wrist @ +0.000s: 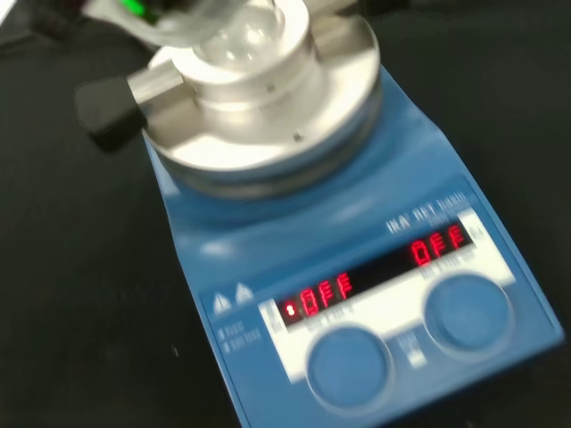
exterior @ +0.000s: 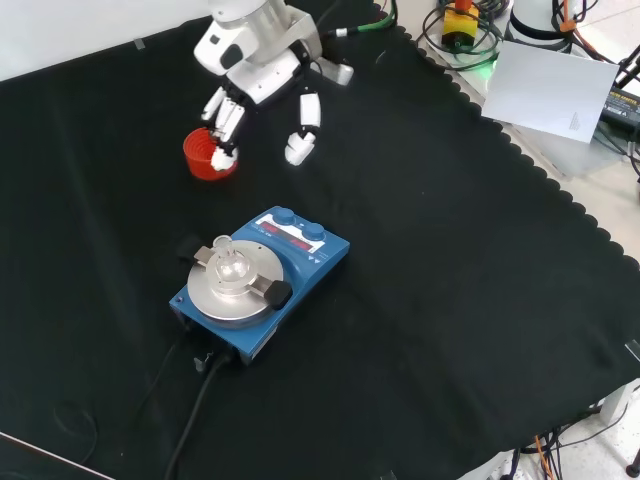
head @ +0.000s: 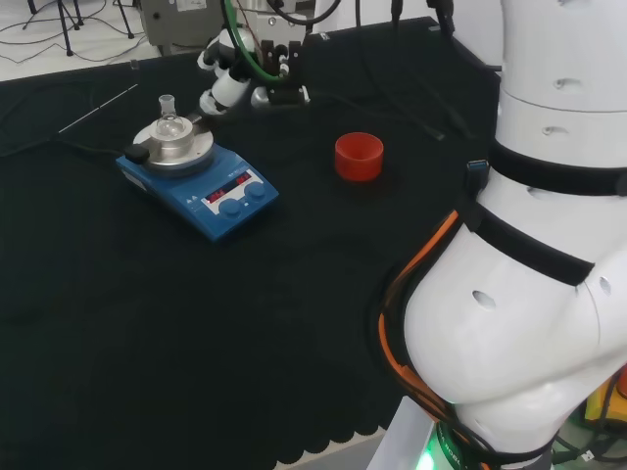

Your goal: Turn on the heater.

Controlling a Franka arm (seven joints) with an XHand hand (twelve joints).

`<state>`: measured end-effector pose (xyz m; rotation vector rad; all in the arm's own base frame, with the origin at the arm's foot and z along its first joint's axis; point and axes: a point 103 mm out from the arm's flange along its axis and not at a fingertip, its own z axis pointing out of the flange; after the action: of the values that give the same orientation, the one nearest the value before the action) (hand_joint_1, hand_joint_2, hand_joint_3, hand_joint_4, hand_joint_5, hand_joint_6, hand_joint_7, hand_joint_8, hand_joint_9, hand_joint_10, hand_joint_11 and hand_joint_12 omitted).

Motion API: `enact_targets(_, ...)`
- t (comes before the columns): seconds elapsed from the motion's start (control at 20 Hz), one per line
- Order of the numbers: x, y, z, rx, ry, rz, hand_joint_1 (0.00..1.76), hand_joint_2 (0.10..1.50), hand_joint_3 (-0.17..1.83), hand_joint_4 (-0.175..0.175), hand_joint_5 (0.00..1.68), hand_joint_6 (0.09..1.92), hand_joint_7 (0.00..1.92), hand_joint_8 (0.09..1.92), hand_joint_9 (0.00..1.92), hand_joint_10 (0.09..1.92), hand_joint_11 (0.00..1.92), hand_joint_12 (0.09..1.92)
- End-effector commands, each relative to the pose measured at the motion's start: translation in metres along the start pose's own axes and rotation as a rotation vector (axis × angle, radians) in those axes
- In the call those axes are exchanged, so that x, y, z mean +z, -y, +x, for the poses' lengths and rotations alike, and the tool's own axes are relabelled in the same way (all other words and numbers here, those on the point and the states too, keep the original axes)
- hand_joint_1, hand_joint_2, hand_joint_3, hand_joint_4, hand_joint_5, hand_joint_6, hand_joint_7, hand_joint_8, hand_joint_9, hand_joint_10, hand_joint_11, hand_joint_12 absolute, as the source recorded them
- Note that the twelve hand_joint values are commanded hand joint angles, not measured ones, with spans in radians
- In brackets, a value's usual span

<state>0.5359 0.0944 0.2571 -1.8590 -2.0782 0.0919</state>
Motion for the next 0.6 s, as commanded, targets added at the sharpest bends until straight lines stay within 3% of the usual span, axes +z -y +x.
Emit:
enact_targets(0.05,0.008,0.031,-0.005,0.031,0.091,0.039,1.01,0.6,0.75,0.018,0.45,0.09,0.73,0.6,0.94,0.51,0.59,1.28)
enact_targets(0.35,0.016,0.05,-0.004,0.046,0.144,0.073,1.09,0.61,0.77,-0.003,0.46,0.09,1.03,0.62,1.27,0.4,1.08,1.01)
enact_targets(0.6,0.03,0.061,0.001,0.045,0.176,0.108,1.13,0.63,0.74,-0.021,0.5,0.09,1.2,0.75,1.41,0.42,1.36,0.79)
